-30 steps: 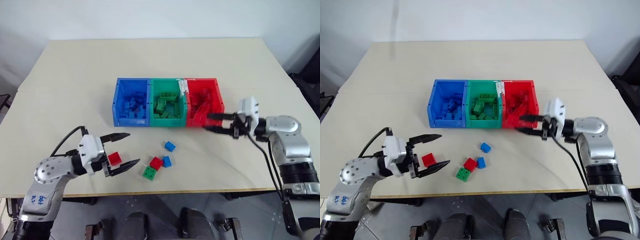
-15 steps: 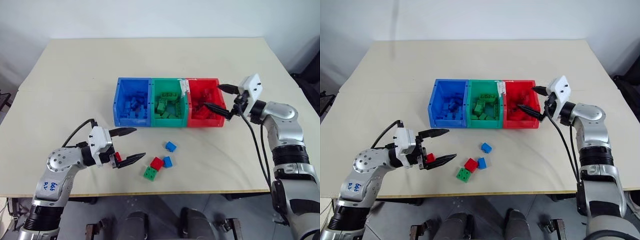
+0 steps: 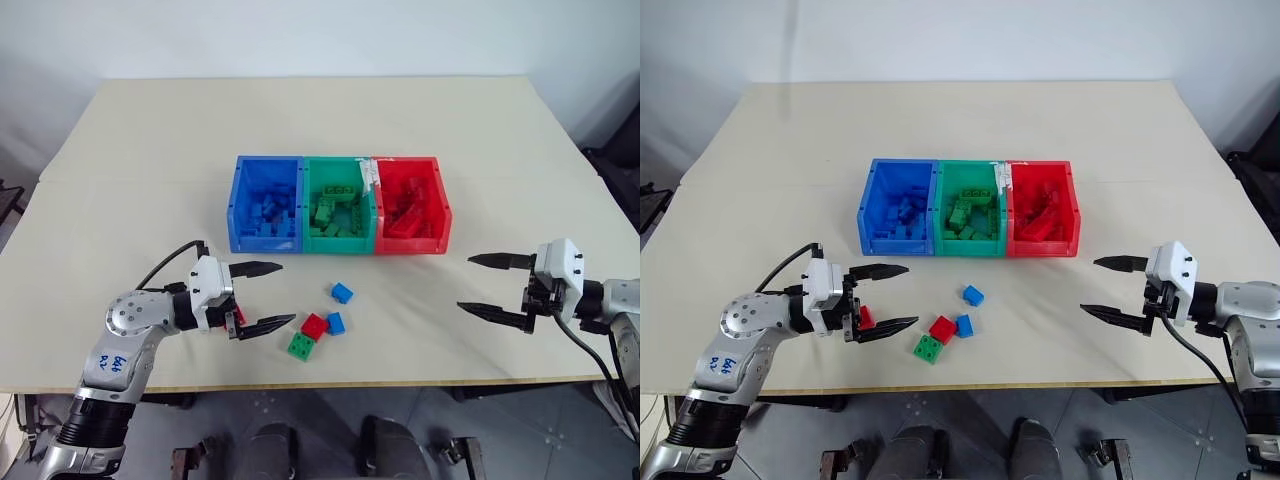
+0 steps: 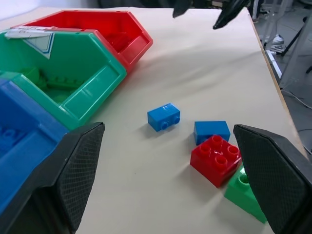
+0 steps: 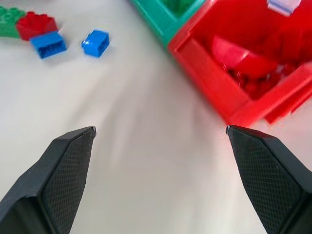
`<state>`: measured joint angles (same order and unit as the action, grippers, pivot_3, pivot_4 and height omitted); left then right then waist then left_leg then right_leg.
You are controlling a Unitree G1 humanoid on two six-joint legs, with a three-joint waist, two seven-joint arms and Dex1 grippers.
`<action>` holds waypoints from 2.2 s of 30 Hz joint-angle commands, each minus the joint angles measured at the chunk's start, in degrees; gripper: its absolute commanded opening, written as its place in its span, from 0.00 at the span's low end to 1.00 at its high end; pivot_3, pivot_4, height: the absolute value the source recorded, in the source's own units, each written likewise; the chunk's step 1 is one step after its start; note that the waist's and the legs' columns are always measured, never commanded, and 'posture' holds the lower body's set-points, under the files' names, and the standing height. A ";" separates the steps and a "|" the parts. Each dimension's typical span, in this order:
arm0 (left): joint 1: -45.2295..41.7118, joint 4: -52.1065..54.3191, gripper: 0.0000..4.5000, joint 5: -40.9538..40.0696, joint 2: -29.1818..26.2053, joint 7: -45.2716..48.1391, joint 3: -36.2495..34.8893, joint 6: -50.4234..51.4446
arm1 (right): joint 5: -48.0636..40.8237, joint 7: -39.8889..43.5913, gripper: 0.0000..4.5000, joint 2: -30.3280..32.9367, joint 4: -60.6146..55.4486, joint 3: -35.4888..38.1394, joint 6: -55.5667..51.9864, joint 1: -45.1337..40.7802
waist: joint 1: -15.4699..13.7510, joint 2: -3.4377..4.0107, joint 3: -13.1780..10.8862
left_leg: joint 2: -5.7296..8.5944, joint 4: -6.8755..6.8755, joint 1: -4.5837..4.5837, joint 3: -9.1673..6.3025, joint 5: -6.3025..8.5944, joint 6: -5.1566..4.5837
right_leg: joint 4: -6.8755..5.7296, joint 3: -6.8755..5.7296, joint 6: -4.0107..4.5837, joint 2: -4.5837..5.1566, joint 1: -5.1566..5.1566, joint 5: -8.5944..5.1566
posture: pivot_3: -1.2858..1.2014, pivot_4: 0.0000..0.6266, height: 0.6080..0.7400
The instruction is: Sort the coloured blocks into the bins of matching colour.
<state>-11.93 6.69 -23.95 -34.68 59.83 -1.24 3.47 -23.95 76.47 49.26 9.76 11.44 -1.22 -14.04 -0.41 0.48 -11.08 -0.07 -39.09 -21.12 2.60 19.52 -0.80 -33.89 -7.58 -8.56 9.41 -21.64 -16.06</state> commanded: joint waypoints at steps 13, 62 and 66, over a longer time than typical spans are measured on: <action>17.49 6.58 1.00 -1.01 -4.84 -3.43 -13.29 -1.93 | 7.53 -12.62 1.00 -14.71 -11.16 -22.37 -19.91 -13.82 | 0.38 0.01 -0.01 | -0.08 -0.01 -0.08 -0.52 0.05 0.01 | 0.01 0.03 0.01 0.04 -0.08 0.00 | 0.52 0.24 1.00; 22.19 13.51 1.00 -2.15 0.84 -17.68 -19.95 -0.16 | 16.78 -30.31 0.89 -45.98 33.62 -20.61 1.14 -53.14 | 2.62 -0.05 0.03 | -0.04 0.05 -0.25 -0.12 0.17 0.07 | -0.79 0.36 0.27 0.00 -0.93 -0.15 | 0.52 0.24 1.00; 20.28 12.32 1.00 -2.29 0.16 -16.64 -19.05 0.00 | 10.87 -17.98 1.00 -40.51 21.45 -18.92 2.79 -45.57 | 1.99 -0.06 0.03 | -0.03 0.05 -0.26 -0.15 0.18 0.07 | -0.78 0.36 0.27 0.01 -0.90 -0.14 | 0.52 0.24 1.00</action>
<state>8.78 18.21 -26.04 -33.90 42.68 -19.94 4.25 -9.78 53.23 6.54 37.45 -9.34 0.21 -61.56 1.58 0.41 -11.04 -0.09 -39.04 -21.38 2.42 19.70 -0.74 -34.66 -7.23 -8.29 9.43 -22.53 -16.20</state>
